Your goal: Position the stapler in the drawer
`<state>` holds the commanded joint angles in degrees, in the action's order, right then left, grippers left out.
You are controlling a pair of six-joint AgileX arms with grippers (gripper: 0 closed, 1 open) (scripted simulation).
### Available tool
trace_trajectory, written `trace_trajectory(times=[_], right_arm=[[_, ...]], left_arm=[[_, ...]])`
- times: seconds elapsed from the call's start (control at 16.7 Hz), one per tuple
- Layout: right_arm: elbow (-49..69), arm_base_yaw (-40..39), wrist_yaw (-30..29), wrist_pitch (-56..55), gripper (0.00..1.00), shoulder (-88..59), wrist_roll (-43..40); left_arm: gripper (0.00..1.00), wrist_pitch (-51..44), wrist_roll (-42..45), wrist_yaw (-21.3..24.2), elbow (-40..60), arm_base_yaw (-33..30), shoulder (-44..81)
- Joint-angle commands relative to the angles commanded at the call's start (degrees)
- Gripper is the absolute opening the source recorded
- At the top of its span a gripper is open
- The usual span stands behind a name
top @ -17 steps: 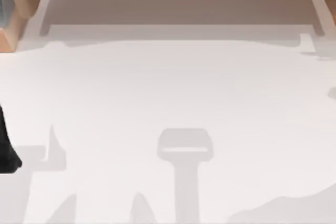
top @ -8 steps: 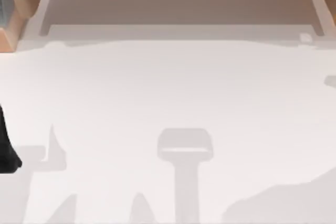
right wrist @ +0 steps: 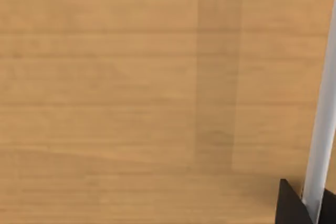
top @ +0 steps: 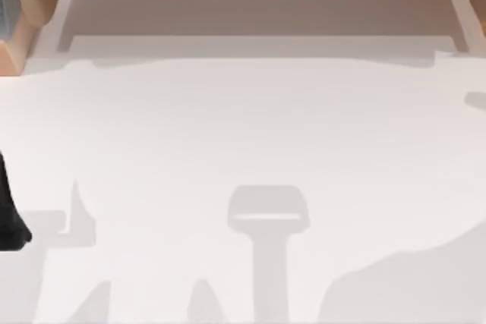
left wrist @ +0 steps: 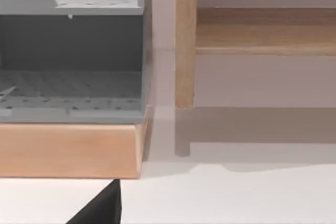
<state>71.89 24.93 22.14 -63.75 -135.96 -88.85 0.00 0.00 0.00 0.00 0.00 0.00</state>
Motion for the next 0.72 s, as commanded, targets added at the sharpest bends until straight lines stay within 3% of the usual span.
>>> trace_trajectory(times=[0.06,0.72], right_arm=[[0.0,0.0,0.0,0.0,0.0,0.0,0.0],[0.0,0.0,0.0,0.0,0.83,0.0,0.0]], left_arm=[[1.0,0.0,0.0,0.0,0.0,0.0,0.0],[1.0,0.0,0.0,0.0,0.0,0.0,0.0]])
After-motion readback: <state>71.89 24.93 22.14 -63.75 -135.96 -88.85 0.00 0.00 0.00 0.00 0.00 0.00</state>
